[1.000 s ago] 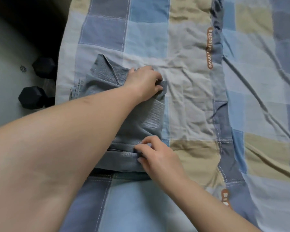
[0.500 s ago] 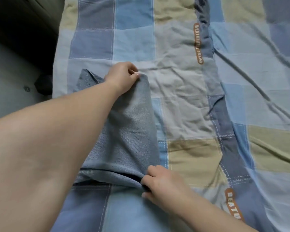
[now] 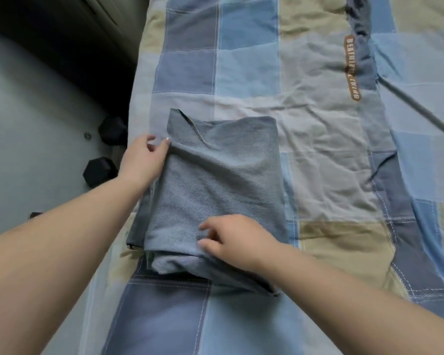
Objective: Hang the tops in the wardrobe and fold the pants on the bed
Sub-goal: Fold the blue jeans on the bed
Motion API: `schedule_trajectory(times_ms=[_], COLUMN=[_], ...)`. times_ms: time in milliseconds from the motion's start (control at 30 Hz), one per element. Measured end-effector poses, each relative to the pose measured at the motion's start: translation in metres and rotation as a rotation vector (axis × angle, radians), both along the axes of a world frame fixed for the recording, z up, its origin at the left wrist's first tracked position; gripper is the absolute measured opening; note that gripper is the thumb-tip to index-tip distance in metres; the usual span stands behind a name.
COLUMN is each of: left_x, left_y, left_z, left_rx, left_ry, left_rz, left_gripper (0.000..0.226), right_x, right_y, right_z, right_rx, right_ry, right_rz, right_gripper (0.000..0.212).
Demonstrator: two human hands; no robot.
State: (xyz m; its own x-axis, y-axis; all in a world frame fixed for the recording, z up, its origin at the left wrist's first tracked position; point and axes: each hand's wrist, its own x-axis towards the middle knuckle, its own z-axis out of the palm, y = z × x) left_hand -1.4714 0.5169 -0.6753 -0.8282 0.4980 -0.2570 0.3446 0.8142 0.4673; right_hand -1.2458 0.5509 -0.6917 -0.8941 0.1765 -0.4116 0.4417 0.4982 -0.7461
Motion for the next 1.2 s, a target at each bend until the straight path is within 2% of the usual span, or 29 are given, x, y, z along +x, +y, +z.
schedule_trajectory(times_ms=[67,200,333,400,533,633,700,833,933,1000,1100,1167,1200], left_x=[0.013,0.047,0.074,0.082,0.094,0.102,0.101,0.092,0.084,0.082,0.085,0.087,0.089], left_y=[-0.035,-0.092,-0.126,-0.141,-0.167,-0.177,-0.176,-0.176,-0.178,-0.178,-0.178,-0.185,-0.191], left_z=[-0.003,-0.004,-0.001,0.001,0.002,-0.001,-0.002,-0.003,-0.002,0.000,0.007,0.012,0.014], left_rx=[0.000,0.051,0.180,0.178,0.192,0.213,0.235,0.225,0.235,0.249,0.291,0.326,0.346], left_ry=[-0.106,-0.225,-0.318,-0.284,-0.220,-0.109,0.012,0.105,0.106,0.085,0.084,0.083,0.078], left_rz=[0.015,0.078,0.007,-0.053,-0.195,-0.133,-0.146,-0.299,-0.325,-0.337,-0.357,-0.381,-0.394], left_gripper=[0.044,0.035,0.049,0.055,0.055,0.025,0.015,0.027,0.027,0.024,0.013,0.012,0.015], right_x=[-0.020,-0.057,-0.105,-0.132,-0.162,-0.169,-0.173,-0.184,-0.186,-0.184,-0.182,-0.187,-0.192], right_y=[0.008,0.026,0.054,0.069,0.086,0.090,0.087,0.087,0.089,0.090,0.085,0.089,0.094], right_z=[0.003,0.010,0.014,0.013,0.005,-0.001,-0.002,-0.003,-0.003,-0.006,-0.007,-0.003,0.003], right_rx=[0.073,0.224,0.231,0.218,0.276,0.321,0.356,0.417,0.425,0.412,0.420,0.361,0.257], right_ry=[0.076,0.126,0.127,0.061,-0.090,-0.087,-0.084,-0.126,-0.187,-0.179,-0.167,-0.058,0.026], right_rz=[-0.105,-0.138,-0.350,-0.447,-0.402,-0.452,-0.471,-0.445,-0.453,-0.503,-0.471,-0.613,-0.745], right_gripper=[0.038,0.041,0.043,0.038,0.032,0.021,0.021,0.024,0.031,0.038,0.026,0.025,0.022])
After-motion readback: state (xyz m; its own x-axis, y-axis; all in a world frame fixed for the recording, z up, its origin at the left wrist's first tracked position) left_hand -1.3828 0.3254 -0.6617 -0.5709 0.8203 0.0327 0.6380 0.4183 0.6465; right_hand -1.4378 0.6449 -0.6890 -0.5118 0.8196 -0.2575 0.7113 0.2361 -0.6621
